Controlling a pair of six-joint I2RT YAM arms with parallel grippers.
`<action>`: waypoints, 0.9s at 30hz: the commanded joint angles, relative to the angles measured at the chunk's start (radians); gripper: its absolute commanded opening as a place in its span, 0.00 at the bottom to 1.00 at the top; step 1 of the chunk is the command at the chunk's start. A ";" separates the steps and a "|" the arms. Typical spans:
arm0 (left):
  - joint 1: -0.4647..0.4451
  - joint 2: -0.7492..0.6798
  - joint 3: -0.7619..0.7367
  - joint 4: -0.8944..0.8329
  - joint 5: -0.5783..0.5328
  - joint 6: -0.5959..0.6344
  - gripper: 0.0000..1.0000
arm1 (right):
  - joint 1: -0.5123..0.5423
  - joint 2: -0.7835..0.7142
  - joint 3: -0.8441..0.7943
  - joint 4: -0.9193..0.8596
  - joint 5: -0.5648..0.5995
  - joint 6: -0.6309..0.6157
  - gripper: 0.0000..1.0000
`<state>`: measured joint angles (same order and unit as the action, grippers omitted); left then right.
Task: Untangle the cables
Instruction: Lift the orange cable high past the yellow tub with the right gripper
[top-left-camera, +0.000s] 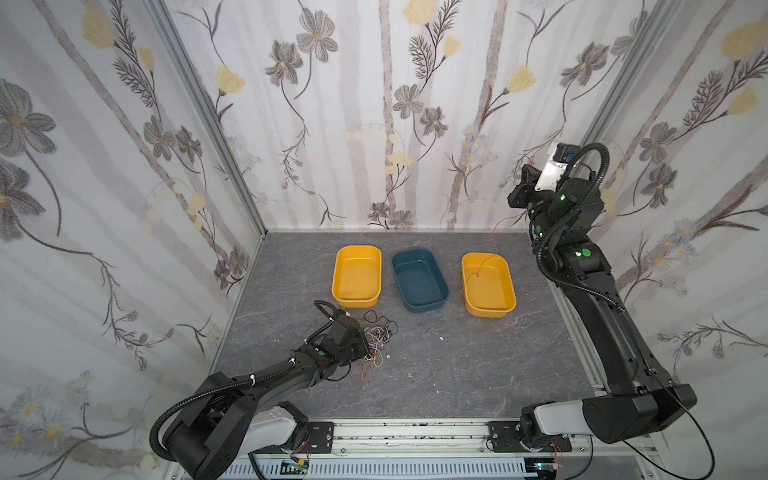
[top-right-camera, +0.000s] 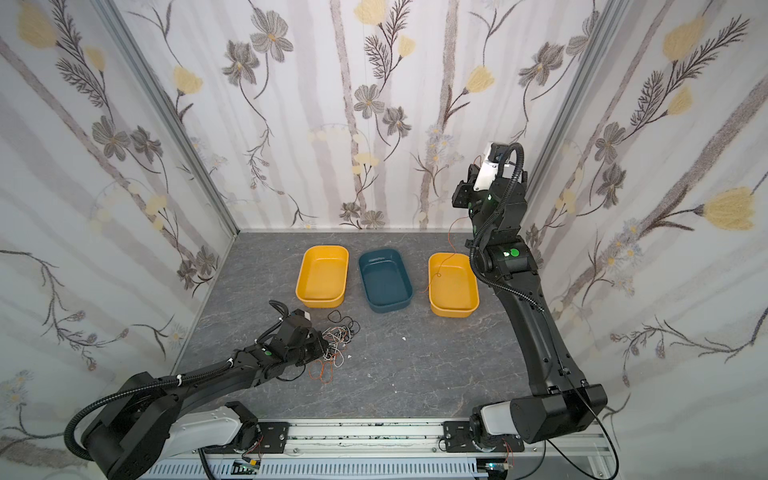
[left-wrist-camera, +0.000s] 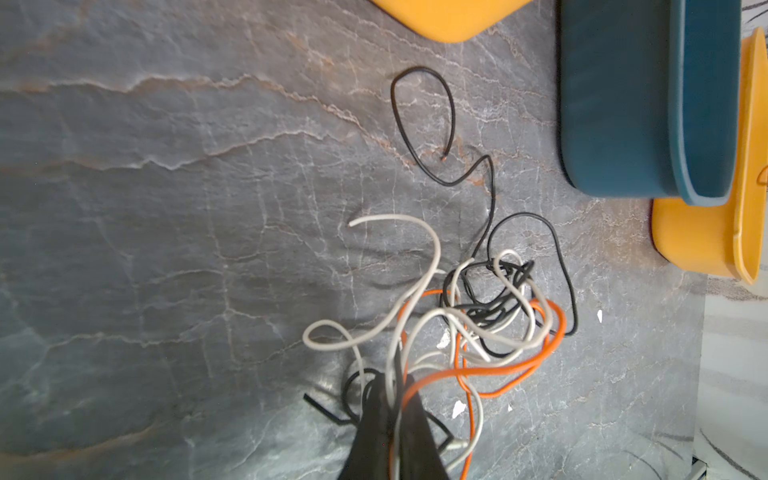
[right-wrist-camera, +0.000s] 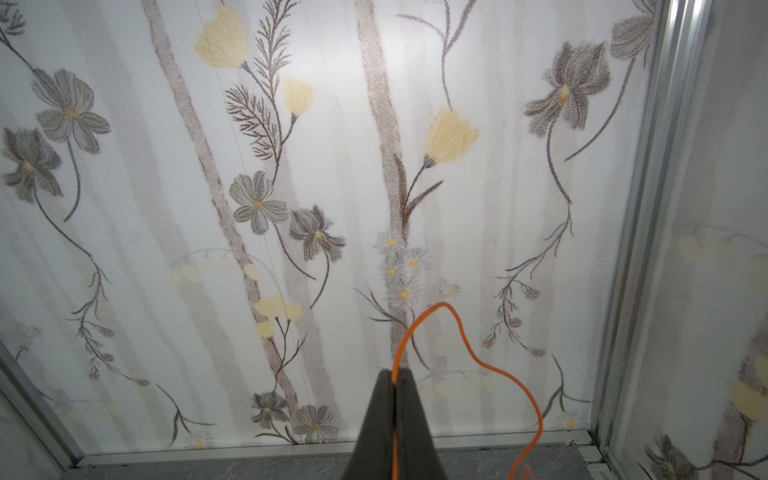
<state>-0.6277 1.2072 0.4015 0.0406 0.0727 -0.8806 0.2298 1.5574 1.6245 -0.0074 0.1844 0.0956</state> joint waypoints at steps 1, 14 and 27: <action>0.000 0.000 0.000 0.026 -0.007 -0.011 0.04 | -0.004 0.017 -0.023 0.085 0.011 -0.041 0.00; 0.000 0.030 0.013 0.027 -0.012 -0.012 0.04 | -0.010 0.006 -0.152 0.263 0.215 -0.061 0.00; 0.000 0.073 0.036 0.030 -0.010 -0.013 0.04 | -0.032 0.015 -0.152 0.266 0.198 -0.022 0.00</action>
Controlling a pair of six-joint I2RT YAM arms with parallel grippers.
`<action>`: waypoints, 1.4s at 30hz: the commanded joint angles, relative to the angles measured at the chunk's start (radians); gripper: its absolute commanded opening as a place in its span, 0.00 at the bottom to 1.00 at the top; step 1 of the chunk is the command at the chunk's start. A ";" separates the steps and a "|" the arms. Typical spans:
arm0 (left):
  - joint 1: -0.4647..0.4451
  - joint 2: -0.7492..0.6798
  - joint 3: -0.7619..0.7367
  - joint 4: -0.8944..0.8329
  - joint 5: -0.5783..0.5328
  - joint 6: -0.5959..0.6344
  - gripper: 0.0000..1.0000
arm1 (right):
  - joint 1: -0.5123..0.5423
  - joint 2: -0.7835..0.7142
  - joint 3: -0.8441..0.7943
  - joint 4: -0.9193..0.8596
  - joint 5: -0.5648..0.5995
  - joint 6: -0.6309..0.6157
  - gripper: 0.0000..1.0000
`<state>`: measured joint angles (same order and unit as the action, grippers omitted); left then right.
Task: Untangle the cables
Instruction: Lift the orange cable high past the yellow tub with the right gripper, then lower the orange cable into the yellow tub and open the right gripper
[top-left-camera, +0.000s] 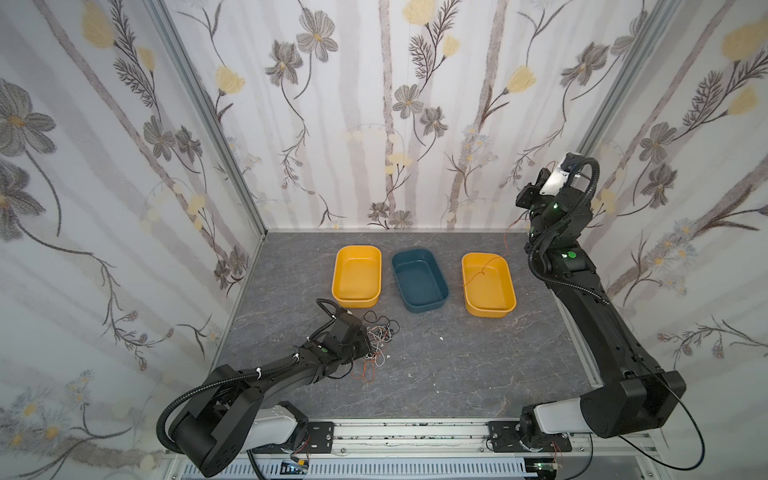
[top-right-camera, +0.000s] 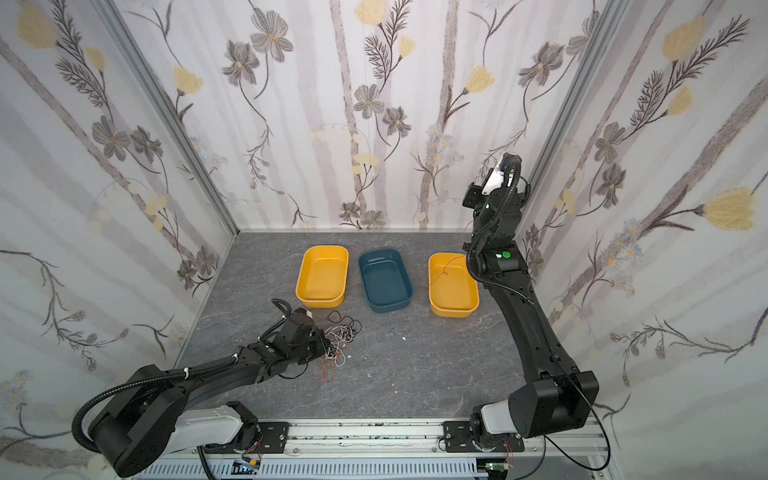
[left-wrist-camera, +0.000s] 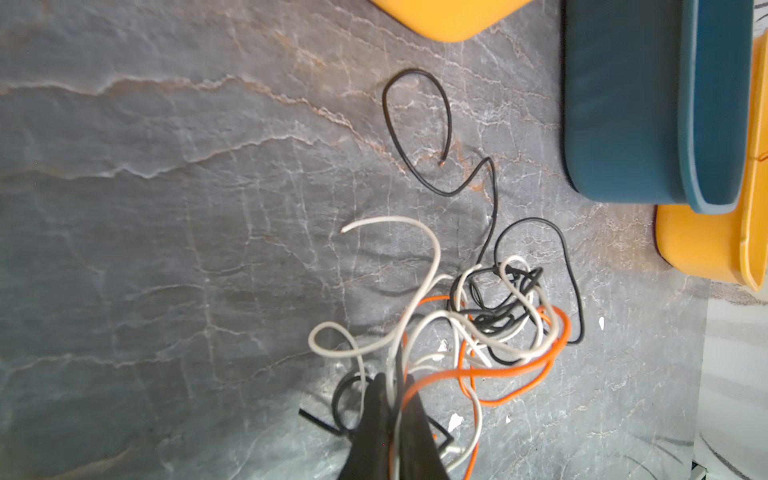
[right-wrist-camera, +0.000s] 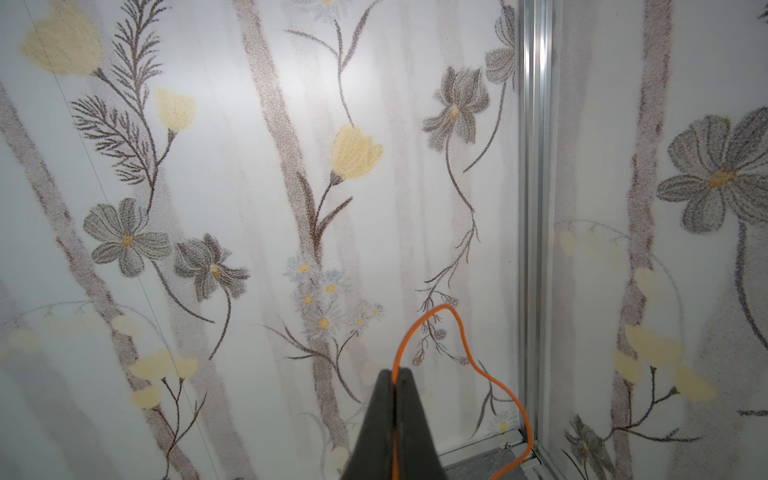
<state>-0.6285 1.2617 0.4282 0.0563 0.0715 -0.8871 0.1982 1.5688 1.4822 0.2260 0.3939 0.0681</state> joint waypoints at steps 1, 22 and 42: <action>0.000 0.020 0.010 0.014 -0.007 -0.007 0.04 | -0.002 0.008 -0.016 0.030 -0.012 0.005 0.00; -0.001 0.083 0.037 0.025 0.011 0.002 0.04 | -0.006 0.082 -0.365 -0.038 -0.151 0.141 0.00; 0.001 0.080 0.035 0.024 0.020 0.005 0.04 | -0.049 0.212 -0.528 -0.171 -0.336 0.422 0.00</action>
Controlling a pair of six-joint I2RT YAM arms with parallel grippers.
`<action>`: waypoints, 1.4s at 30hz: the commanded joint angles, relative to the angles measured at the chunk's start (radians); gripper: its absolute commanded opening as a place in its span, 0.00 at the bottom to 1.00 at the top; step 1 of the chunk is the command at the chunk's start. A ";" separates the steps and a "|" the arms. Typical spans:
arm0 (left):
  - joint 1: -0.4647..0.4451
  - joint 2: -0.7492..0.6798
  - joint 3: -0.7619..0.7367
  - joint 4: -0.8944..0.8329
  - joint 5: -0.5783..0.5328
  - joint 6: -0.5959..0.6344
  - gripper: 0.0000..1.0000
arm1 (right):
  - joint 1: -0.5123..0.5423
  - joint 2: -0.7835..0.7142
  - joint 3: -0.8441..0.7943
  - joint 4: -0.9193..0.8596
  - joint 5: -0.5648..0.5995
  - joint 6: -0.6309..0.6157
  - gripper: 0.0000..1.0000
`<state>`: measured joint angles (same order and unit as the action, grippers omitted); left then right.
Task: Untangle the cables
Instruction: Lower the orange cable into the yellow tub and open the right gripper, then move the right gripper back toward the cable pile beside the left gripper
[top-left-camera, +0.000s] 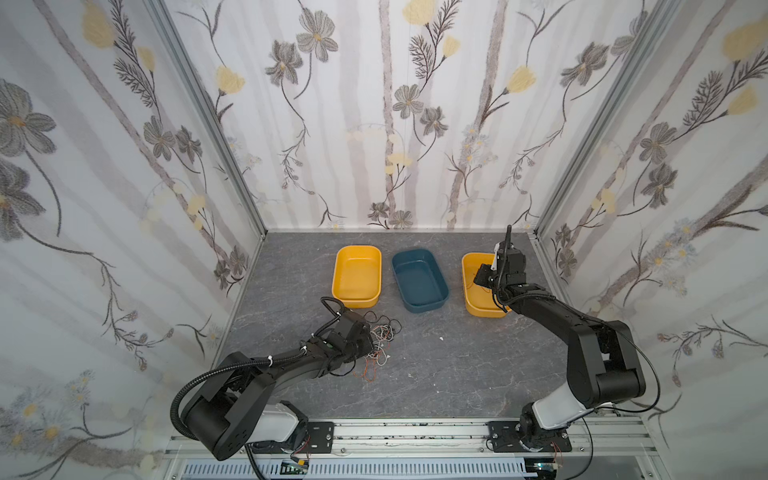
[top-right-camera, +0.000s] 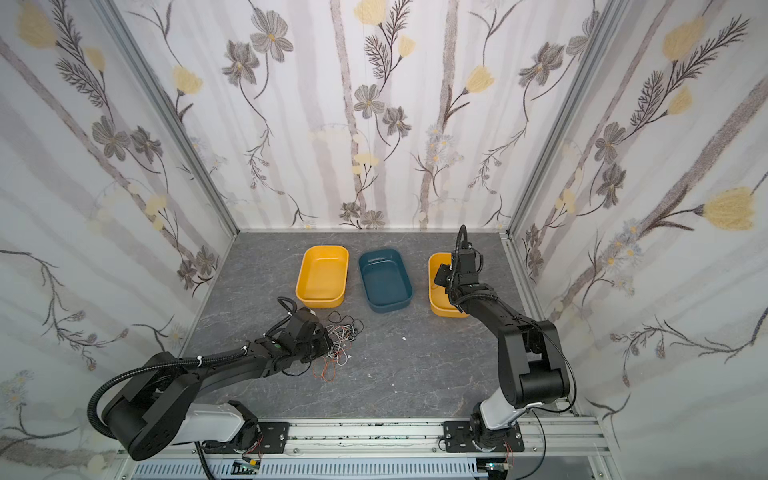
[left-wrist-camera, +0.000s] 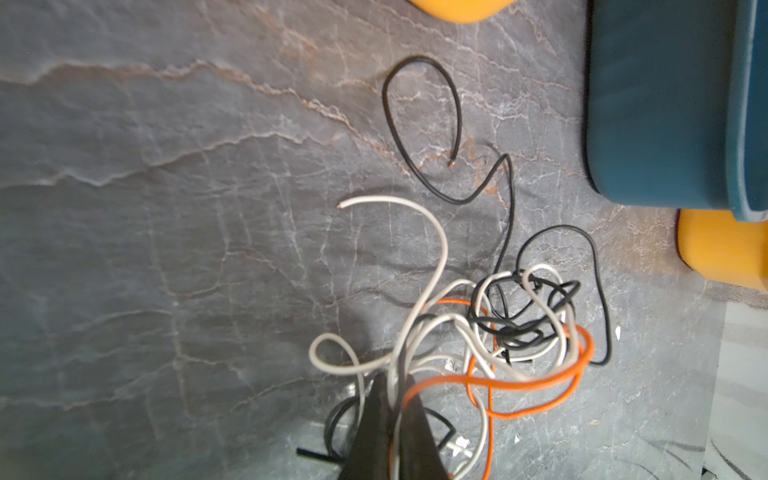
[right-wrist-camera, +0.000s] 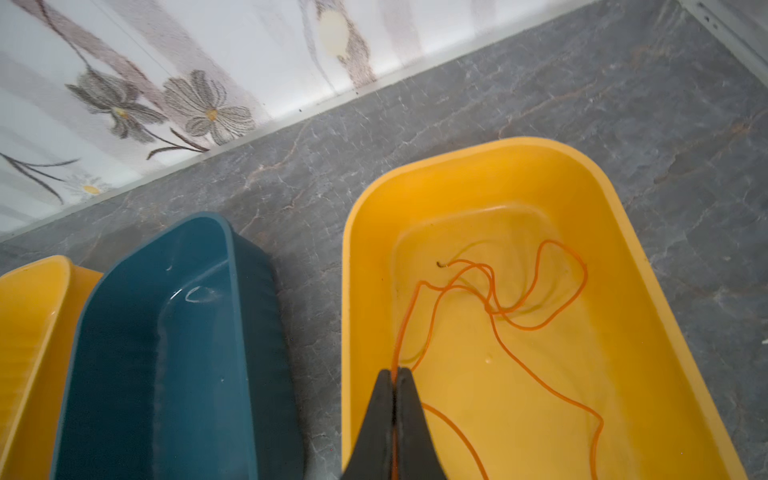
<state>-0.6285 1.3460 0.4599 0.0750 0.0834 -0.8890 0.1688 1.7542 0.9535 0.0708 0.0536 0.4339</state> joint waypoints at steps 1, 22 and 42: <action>0.000 -0.004 0.003 0.005 0.008 0.006 0.04 | -0.032 0.041 0.003 -0.016 0.000 0.061 0.00; 0.000 -0.029 -0.003 0.002 0.010 0.010 0.04 | -0.084 0.048 0.124 -0.167 0.056 -0.029 0.78; -0.132 0.093 0.097 0.089 0.090 0.024 0.04 | 0.120 -0.446 -0.216 -0.059 -0.176 0.028 0.75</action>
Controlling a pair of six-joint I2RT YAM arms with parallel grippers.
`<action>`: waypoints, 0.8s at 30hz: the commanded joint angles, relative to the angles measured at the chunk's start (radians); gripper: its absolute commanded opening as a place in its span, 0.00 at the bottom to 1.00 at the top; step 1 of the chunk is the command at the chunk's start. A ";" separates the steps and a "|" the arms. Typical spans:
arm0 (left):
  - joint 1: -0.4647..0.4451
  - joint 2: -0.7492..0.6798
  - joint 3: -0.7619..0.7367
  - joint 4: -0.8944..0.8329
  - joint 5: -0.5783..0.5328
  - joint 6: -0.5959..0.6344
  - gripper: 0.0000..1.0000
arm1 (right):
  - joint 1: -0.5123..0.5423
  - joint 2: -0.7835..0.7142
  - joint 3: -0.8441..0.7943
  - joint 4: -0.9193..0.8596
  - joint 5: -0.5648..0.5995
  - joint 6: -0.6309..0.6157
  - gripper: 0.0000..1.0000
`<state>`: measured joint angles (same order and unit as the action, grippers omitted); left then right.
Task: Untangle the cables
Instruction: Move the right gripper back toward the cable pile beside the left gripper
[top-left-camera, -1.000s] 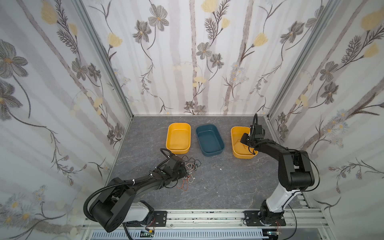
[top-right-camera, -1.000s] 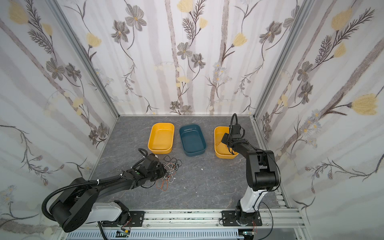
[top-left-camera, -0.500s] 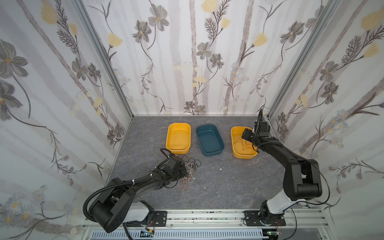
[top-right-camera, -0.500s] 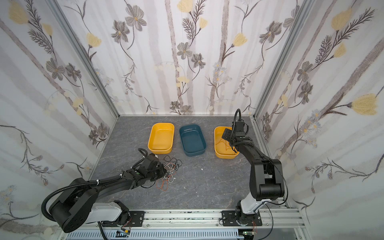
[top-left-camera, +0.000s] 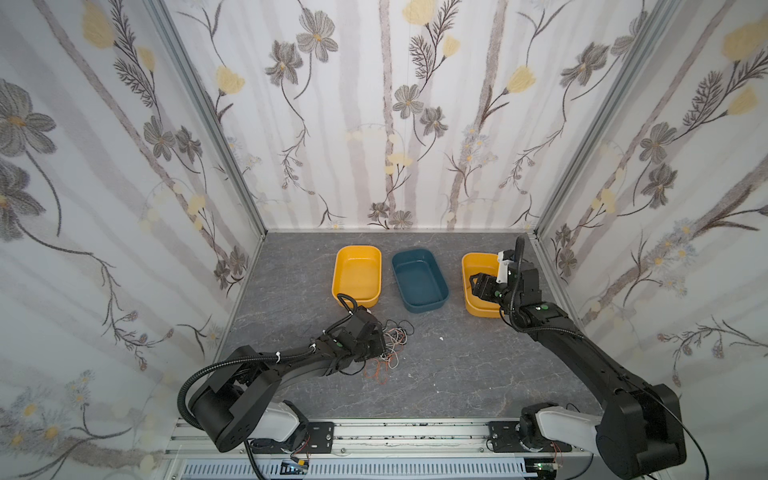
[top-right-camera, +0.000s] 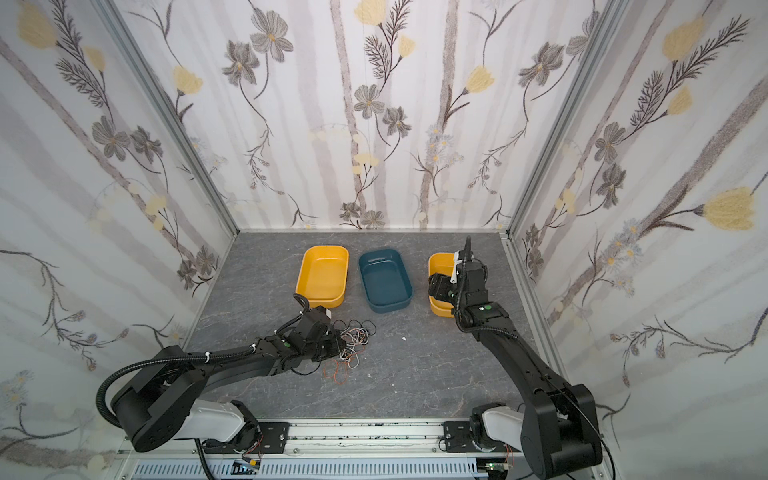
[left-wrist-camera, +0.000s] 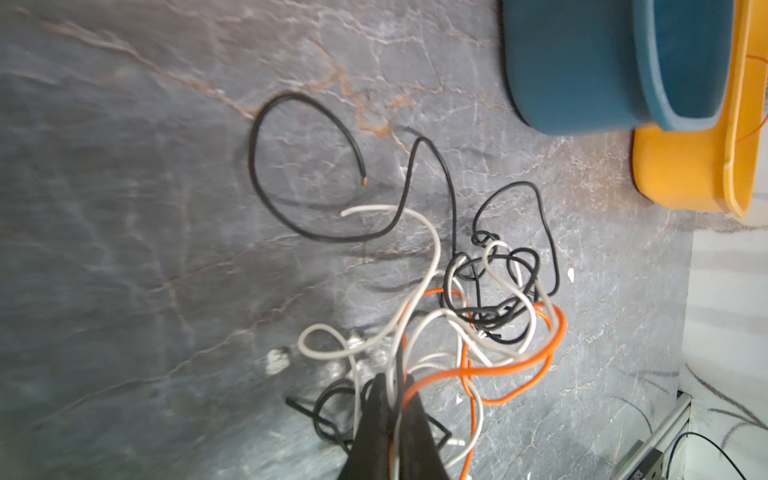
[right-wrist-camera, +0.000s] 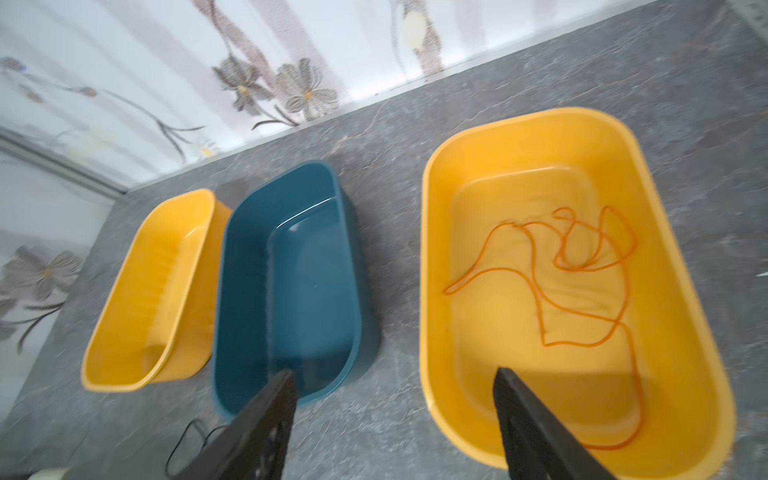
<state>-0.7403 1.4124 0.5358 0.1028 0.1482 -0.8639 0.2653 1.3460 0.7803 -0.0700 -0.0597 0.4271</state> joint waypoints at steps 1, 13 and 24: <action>-0.031 0.043 0.030 0.071 0.030 -0.004 0.05 | 0.034 -0.055 -0.077 0.086 -0.075 0.040 0.75; -0.086 0.151 0.141 0.079 0.085 0.008 0.31 | 0.242 -0.197 -0.331 0.162 -0.118 0.153 0.74; -0.085 -0.041 0.153 -0.220 0.019 0.104 0.61 | 0.404 -0.171 -0.390 0.233 -0.086 0.222 0.73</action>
<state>-0.8257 1.4147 0.7055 -0.0158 0.1970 -0.7856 0.6418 1.1633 0.3897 0.0937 -0.1589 0.6193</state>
